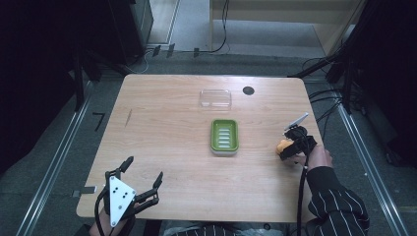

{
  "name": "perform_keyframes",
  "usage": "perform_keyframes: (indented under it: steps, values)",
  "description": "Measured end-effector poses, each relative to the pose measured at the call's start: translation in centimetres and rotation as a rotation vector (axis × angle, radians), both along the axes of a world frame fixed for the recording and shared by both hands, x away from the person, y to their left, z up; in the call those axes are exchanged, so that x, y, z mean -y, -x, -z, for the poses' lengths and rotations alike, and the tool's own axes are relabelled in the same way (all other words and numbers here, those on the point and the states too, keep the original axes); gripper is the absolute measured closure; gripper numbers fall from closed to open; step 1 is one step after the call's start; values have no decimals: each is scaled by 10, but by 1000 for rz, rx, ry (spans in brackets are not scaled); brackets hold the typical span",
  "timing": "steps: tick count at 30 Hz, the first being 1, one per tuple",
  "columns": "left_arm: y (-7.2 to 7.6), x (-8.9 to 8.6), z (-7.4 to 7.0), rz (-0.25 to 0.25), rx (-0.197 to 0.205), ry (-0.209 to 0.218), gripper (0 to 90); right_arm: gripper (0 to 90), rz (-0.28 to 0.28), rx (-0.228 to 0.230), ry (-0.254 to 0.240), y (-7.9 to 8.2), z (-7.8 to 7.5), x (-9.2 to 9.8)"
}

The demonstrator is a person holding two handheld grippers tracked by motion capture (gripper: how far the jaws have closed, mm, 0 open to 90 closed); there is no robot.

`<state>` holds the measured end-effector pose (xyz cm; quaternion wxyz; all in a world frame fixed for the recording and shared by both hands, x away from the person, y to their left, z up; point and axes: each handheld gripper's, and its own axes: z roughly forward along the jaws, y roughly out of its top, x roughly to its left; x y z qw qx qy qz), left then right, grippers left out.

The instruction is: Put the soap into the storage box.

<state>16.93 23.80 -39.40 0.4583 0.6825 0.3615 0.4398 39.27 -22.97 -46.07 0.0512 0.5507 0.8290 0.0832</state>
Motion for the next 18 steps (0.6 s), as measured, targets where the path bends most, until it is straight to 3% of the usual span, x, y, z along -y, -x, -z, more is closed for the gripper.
perform_keyframes:
  steps: [4, 8, 18]
  values:
    - [0, 0, 0, -2, 1, 2, 130, 337, 4, -4, 30, -3, 2, -3]
    - [0, 0, 0, -1, 0, 0, 130, 371, 4, -24, 35, -5, 5, -5]
    - [0, 0, 0, -1, 1, 0, 130, 392, -3, -28, 37, -7, 8, -5]
